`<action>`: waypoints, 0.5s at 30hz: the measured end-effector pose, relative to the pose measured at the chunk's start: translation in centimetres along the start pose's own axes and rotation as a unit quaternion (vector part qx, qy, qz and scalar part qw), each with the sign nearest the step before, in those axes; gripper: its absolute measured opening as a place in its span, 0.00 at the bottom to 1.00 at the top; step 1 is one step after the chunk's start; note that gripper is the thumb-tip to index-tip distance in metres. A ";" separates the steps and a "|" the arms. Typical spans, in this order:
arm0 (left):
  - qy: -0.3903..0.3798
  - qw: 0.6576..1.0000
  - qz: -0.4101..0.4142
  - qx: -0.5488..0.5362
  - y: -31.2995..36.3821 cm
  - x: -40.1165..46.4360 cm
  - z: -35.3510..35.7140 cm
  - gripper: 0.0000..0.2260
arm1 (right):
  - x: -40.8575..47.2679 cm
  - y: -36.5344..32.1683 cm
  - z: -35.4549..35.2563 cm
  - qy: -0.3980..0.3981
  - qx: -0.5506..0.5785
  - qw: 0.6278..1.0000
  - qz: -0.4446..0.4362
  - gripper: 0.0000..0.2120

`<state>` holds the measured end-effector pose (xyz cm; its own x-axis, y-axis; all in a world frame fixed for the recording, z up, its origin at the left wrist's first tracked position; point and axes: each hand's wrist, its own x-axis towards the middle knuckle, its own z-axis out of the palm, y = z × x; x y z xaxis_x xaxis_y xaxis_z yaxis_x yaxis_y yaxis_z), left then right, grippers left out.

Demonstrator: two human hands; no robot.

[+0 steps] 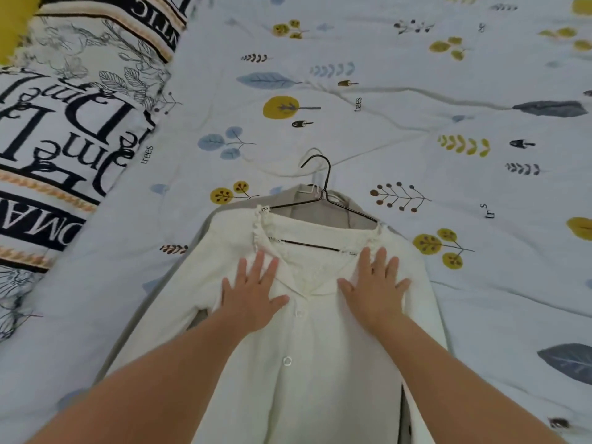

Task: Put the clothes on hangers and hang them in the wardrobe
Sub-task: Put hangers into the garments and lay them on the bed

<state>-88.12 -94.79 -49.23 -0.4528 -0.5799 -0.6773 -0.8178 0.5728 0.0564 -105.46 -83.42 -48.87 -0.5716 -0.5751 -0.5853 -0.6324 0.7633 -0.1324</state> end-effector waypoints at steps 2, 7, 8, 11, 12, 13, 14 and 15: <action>-0.017 0.999 -0.004 -0.037 0.1 -0.5 -1.5 0.30 | -0.7 0.4 -2.2 -0.008 -0.009 1.000 -0.014 0.30; 0.016 0.997 0.031 -0.069 0.1 -5.0 -6.0 0.21 | -5.0 0.6 -6.6 0.038 -0.009 0.998 -0.052 0.16; 0.014 0.997 0.044 -0.068 0.0 -6.4 -6.9 0.19 | -6.2 0.5 -7.2 0.034 0.007 0.997 -0.067 0.16; 0.000 0.997 0.071 -0.035 -0.7 -10.7 -9.3 0.16 | -10.2 -0.3 -9.0 0.016 0.048 0.993 -0.110 0.17; -0.008 0.997 0.076 -0.019 -1.0 -12.2 -9.9 0.15 | -11.6 -0.6 -9.5 0.012 0.047 0.991 -0.125 0.17; -0.014 0.997 0.078 -0.003 -1.4 -13.8 -10.4 0.15 | -13.0 -1.0 -10.1 0.012 0.044 0.989 -0.139 0.17; -0.016 0.997 0.079 0.009 -1.8 -15.4 -10.8 0.15 | -14.4 -1.4 -10.6 0.012 0.037 0.988 -0.149 0.17; -0.015 0.997 0.079 0.018 -2.2 -17.2 -11.2 0.16 | -15.9 -1.9 -11.1 0.012 0.027 0.987 -0.158 0.17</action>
<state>-82.48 -92.61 -29.45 -0.5642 -0.4631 -0.6835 -0.7235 0.6762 0.1391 -100.98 -79.03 -30.44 -0.3625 -0.7938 -0.4884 -0.7533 0.5581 -0.3480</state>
